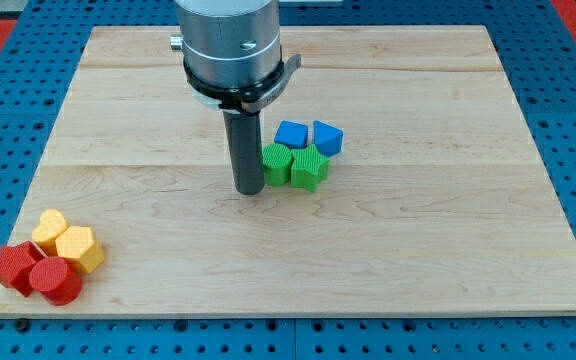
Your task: Move your arm towards the green circle
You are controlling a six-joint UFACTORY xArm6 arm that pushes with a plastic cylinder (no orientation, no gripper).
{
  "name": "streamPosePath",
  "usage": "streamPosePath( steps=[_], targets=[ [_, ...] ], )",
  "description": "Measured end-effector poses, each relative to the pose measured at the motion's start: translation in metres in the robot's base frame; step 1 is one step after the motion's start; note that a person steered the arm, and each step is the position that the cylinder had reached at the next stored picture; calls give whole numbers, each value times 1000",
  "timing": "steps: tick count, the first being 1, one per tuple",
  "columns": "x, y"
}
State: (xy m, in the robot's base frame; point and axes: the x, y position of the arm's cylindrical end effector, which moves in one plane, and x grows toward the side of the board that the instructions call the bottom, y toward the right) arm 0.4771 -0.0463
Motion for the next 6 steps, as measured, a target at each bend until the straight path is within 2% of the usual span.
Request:
streamPosePath(
  steps=[1, 2, 3, 4, 5, 6],
  targets=[
    [0, 6],
    [25, 10],
    [22, -30],
    [0, -48],
    [-18, -46],
    [-18, -16]
  ],
)
